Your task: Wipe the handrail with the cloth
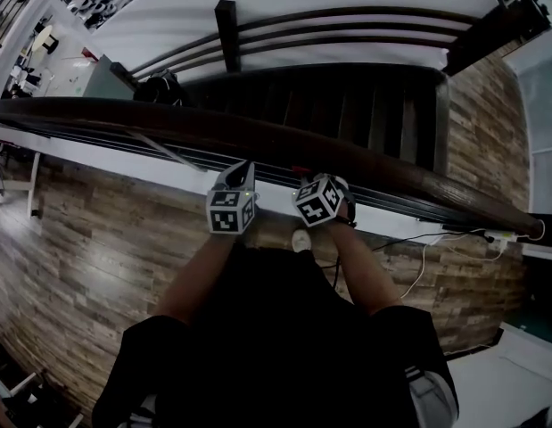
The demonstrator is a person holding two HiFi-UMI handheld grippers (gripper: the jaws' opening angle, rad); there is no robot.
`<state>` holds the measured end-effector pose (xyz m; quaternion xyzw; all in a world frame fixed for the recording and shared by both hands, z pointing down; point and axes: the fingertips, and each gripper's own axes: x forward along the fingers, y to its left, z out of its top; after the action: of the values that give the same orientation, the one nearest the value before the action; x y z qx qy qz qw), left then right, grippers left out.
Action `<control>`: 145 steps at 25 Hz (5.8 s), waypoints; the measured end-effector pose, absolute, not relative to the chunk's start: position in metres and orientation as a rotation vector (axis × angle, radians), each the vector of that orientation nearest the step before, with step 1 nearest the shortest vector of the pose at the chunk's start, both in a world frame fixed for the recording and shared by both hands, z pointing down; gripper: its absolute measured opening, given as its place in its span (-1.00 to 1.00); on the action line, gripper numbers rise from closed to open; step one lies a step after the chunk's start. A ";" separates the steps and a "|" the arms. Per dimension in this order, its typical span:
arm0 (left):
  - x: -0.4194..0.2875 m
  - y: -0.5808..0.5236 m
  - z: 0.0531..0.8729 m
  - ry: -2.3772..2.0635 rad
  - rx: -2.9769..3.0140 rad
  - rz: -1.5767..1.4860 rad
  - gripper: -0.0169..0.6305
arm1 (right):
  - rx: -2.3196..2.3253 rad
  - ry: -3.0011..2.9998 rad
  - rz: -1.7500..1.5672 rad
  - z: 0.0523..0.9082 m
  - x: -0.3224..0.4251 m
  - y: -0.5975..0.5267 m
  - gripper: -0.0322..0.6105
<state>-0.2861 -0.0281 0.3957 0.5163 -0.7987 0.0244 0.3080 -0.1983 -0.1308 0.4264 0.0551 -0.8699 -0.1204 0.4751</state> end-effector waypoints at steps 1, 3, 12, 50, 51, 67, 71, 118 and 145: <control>-0.289 -0.026 0.397 -2.117 1.356 0.059 -0.95 | 0.130 -2.127 -0.299 0.426 -0.201 -0.129 -0.74; -0.295 -0.022 0.400 -2.117 1.346 0.053 -0.95 | 0.124 -2.128 -0.304 0.424 -0.207 -0.125 -0.74; -0.337 0.022 0.408 -2.120 1.320 0.084 -0.95 | 0.163 -2.160 -0.258 0.420 -0.246 -0.093 -0.74; -0.438 0.125 0.398 -2.182 1.196 0.017 -0.95 | -0.065 -2.154 -0.383 0.423 -0.385 0.029 -0.74; -0.439 0.127 0.399 -2.185 1.190 0.016 -0.95 | -0.074 -2.155 -0.390 0.423 -0.388 0.032 -0.74; -0.459 0.164 0.401 -2.214 1.089 -0.037 -0.95 | -0.181 -2.134 -0.488 0.422 -0.423 0.063 -0.74; -0.459 0.171 0.400 -2.230 1.060 -0.061 -0.95 | -0.203 -2.129 -0.515 0.422 -0.426 0.064 -0.74; -0.158 -0.073 0.245 -1.940 2.093 -0.179 -0.95 | 0.003 -2.819 0.052 0.233 -0.101 -0.063 -0.74; 0.079 -0.168 0.244 -0.756 2.682 -0.063 -0.95 | 1.524 -2.512 0.445 0.256 0.147 -0.140 -0.74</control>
<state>0.0793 -0.1683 0.2436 0.9472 -0.2671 -0.0223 0.1761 0.1465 -0.1397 0.2557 0.5109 -0.8423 0.1492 0.0850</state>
